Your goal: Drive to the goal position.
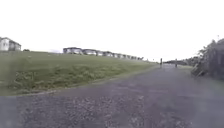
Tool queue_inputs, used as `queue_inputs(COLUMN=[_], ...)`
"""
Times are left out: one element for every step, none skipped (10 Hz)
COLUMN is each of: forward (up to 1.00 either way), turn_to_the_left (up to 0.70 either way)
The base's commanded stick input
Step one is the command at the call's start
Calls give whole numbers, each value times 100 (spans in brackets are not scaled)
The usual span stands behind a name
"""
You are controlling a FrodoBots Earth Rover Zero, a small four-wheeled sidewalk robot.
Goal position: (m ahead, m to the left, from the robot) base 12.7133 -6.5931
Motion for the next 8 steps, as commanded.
queue_inputs(forward=[70, 70, 70, 70, 70, 70, 70, 70], turn_to_the_left=[-34, -34, -34, -34, -34, -34, -34, -34])
